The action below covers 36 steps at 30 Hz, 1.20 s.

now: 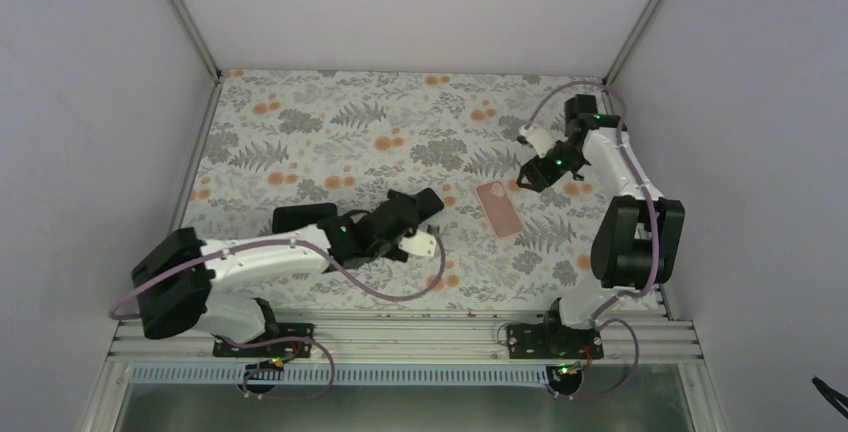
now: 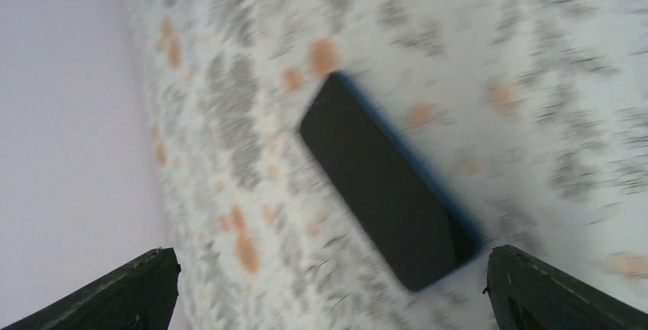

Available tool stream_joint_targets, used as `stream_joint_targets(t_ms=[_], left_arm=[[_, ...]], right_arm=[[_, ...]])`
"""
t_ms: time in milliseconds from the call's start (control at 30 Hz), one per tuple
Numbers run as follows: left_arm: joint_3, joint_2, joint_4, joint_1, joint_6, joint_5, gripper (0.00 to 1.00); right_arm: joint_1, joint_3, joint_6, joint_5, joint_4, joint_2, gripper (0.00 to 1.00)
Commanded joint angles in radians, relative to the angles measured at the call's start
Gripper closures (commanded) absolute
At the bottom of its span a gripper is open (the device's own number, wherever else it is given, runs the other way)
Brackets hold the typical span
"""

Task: Take the phone out of the phone case
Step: Adjust the phone at the center of the board.

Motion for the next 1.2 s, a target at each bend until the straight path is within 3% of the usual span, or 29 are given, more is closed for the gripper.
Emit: stream_joint_targets(t_ms=[0, 167, 300, 367, 467, 600, 667, 1067, 1167], left_arm=[[0.046, -0.094, -0.055, 0.123, -0.017, 0.031, 0.0], [0.098, -0.168, -0.068, 0.374, -0.051, 0.148, 0.0], [0.124, -0.169, -0.088, 0.623, -0.068, 0.238, 0.02], [0.12, -0.158, -0.096, 0.733, -0.061, 0.275, 0.14], [0.107, -0.132, -0.115, 0.879, -0.04, 0.342, 0.43], [0.058, -0.13, -0.102, 1.024, 0.005, 0.437, 0.82], [0.028, -0.117, -0.079, 1.07, 0.025, 0.447, 0.96], [-0.029, 0.117, 0.004, 1.223, -0.005, 0.477, 0.98], [-0.024, 0.151, 0.025, 1.257, -0.013, 0.491, 0.98]], right_arm=[[0.109, 0.031, -0.058, -0.059, -0.022, -0.041, 0.31], [0.276, 0.081, -0.039, -0.099, 0.005, -0.036, 0.26], [0.422, 0.128, -0.013, -0.119, 0.014, -0.013, 0.3], [0.499, 0.139, -0.006, -0.118, 0.012, 0.039, 0.37], [0.63, 0.127, 0.019, -0.092, 0.058, 0.082, 0.55], [0.773, 0.172, 0.073, -0.132, 0.119, 0.187, 0.94], [0.826, 0.245, 0.103, -0.17, 0.124, 0.257, 0.96], [1.045, 0.664, 0.208, -0.252, 0.137, 0.615, 0.96], [1.069, 0.675, 0.225, -0.251, 0.161, 0.662, 0.96]])
